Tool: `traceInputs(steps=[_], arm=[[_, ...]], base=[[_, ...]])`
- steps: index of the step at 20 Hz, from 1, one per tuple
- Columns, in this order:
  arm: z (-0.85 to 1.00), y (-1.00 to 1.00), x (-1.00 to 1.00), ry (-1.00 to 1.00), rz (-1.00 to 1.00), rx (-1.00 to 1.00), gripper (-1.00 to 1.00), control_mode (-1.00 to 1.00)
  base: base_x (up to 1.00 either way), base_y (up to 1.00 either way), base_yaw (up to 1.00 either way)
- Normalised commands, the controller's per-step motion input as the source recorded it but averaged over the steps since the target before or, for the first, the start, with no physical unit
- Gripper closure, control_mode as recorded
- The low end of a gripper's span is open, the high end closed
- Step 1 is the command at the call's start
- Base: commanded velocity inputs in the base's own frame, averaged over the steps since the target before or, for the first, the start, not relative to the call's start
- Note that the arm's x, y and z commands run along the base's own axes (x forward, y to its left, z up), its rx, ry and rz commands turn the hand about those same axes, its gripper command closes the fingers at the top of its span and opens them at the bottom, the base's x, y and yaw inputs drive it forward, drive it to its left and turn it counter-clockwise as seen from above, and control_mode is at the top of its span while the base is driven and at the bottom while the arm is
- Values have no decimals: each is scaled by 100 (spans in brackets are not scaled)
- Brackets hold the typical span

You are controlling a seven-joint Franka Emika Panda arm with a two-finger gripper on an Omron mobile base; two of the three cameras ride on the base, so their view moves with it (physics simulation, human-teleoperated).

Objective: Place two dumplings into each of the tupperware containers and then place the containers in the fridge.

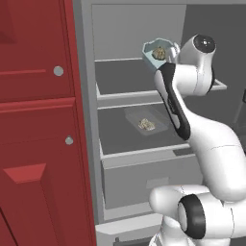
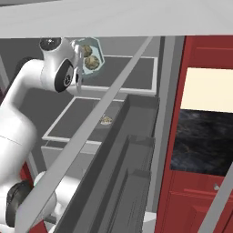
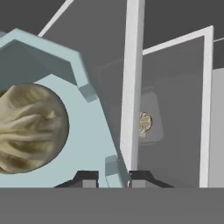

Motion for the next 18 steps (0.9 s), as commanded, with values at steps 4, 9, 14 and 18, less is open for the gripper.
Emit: traceInputs(steps=[4, 9, 14, 18], arm=[[-14, -7, 66, 20, 5, 3, 100, -100], [-17, 0, 56, 26, 3, 3, 100, -100], [-40, 1, 52, 5, 0, 0, 100, -100], [-58, 9, 34, 6, 0, 0, 100, -100]], base=[[0, 0, 0], [0, 0, 0], [0, 0, 0], [0, 0, 0]])
